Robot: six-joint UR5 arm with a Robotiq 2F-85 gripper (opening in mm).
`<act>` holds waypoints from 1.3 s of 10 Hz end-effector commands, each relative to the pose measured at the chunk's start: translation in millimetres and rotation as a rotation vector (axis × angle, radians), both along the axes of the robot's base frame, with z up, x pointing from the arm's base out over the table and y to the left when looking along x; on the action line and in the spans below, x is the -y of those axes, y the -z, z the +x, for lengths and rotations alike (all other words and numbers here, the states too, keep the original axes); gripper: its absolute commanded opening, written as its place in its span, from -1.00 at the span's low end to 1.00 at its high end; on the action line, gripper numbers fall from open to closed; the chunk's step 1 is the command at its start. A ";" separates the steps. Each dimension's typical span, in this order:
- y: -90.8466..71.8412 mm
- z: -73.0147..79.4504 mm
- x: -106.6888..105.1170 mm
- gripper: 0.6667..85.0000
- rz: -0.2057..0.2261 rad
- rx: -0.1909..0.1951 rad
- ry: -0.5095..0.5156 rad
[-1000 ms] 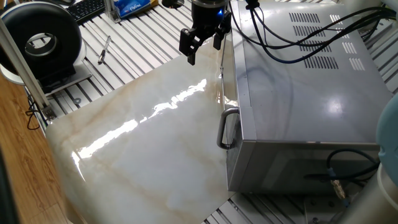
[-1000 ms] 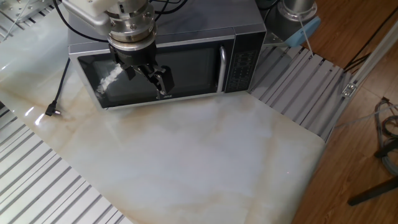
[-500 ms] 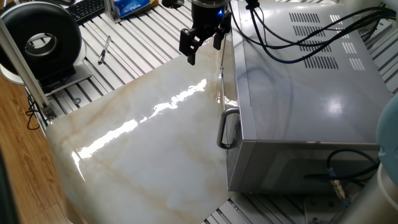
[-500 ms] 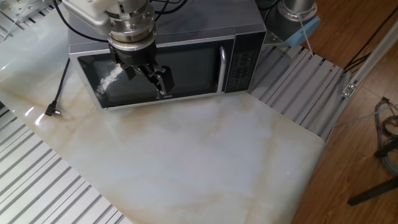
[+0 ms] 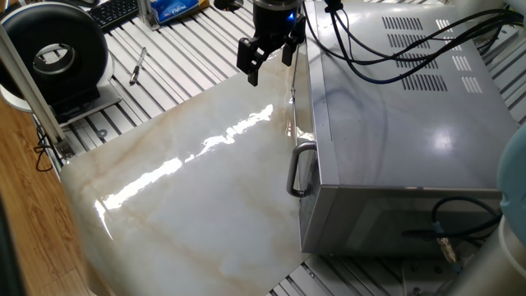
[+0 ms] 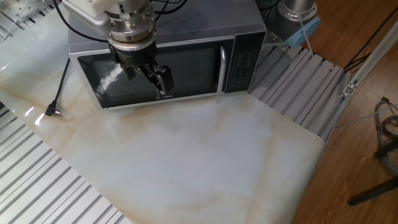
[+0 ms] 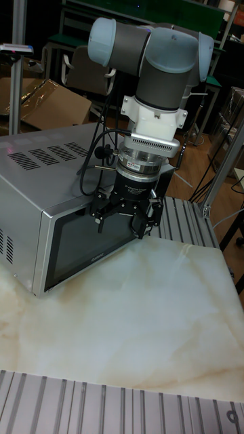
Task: Open the microwave door
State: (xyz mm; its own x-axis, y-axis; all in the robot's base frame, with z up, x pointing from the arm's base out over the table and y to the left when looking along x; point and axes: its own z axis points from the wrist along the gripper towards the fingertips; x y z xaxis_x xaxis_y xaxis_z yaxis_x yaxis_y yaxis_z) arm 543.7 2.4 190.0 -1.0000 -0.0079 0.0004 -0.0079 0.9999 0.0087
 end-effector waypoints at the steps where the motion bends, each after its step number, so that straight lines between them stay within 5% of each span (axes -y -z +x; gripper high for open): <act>1: -0.4 12.7 5.7 -0.99 -0.030 0.050 0.036; 3: -4.9 12.0 6.3 -0.99 -0.110 0.020 0.049; 9: -3.7 9.5 -1.9 -0.99 -0.061 0.029 0.052; 10: -7.0 5.4 -15.4 -0.99 -0.021 0.027 0.057; 11: -11.8 -5.9 -24.7 -0.99 0.011 -0.002 0.053; 12: -15.3 -18.4 -16.0 -0.99 -0.029 -0.040 0.002; 13: -15.7 -21.4 -32.6 -0.99 0.006 -0.049 0.004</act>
State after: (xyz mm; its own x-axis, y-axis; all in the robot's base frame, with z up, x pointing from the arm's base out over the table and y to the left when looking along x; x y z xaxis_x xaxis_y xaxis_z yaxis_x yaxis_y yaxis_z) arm 537.4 15.6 198.8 -0.9997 0.0201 0.0107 0.0198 0.9994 -0.0279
